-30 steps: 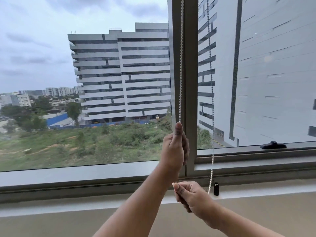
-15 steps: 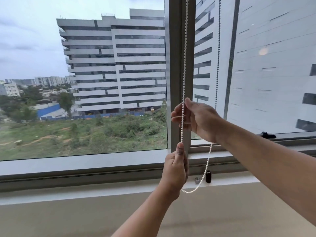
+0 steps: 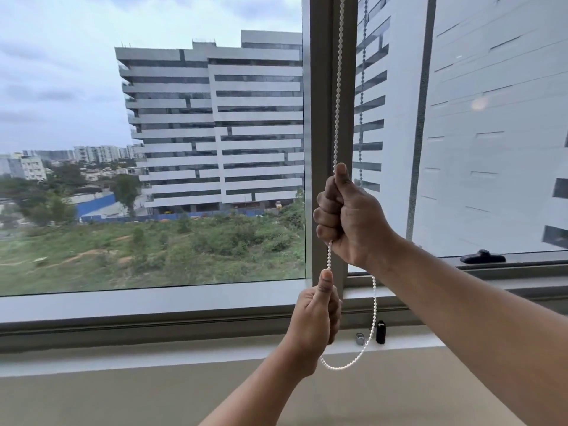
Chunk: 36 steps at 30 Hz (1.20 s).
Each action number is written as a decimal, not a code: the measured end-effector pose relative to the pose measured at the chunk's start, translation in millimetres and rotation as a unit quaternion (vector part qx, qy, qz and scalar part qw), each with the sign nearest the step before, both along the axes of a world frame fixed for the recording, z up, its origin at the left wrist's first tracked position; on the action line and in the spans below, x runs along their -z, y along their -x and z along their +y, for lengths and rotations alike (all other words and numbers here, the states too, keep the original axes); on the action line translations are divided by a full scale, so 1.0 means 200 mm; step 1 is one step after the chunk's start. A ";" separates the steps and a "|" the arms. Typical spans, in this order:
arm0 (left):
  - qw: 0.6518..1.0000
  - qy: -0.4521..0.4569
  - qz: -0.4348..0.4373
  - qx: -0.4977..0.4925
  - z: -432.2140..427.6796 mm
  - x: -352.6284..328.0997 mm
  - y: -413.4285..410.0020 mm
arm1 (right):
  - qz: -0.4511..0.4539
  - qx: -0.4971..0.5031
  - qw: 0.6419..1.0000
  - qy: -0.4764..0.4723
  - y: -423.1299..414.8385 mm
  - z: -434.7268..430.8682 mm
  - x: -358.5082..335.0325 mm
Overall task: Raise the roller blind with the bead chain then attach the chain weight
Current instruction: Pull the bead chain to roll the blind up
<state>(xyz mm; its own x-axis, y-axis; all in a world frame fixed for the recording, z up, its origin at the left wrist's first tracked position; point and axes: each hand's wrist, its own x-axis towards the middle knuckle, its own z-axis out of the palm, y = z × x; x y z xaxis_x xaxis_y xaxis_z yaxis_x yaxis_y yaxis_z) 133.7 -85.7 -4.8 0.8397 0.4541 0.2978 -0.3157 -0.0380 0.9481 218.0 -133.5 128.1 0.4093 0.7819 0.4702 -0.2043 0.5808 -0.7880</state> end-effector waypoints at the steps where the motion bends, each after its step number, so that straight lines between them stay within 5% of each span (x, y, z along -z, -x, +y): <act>1: 1.000 -0.002 0.008 0.003 0.00 0.00 0.00 | 0.001 -0.001 1.000 -0.006 0.00 0.00 0.01; 15: 0.989 -0.090 0.113 0.010 0.13 0.13 0.07 | 0.060 0.011 0.995 0.076 0.03 -0.04 0.50; 21: 0.980 -0.120 -0.092 -0.131 0.17 -0.24 0.04 | 0.041 0.016 0.996 0.083 0.06 -0.04 0.51; 24: 0.975 -0.110 -0.160 -0.110 0.11 -0.51 0.01 | 0.025 0.029 0.995 0.094 0.09 -0.03 0.50; 31: 0.981 -0.022 -0.154 -0.113 -0.02 -0.71 -0.08 | -0.007 0.053 0.994 0.100 0.11 -0.01 0.48; 36: 0.982 0.005 -0.162 -0.098 -0.02 -0.57 -0.06 | -0.166 0.077 0.974 0.132 0.05 -0.06 0.56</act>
<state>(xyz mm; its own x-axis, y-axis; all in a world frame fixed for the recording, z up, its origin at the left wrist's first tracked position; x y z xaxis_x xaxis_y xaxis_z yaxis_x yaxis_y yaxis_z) 146.6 -90.2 108.9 0.5981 0.6025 0.5284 -0.5876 -0.1187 0.8004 208.1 -144.9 16.3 0.3906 0.8352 0.3871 0.1604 0.3523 -0.9220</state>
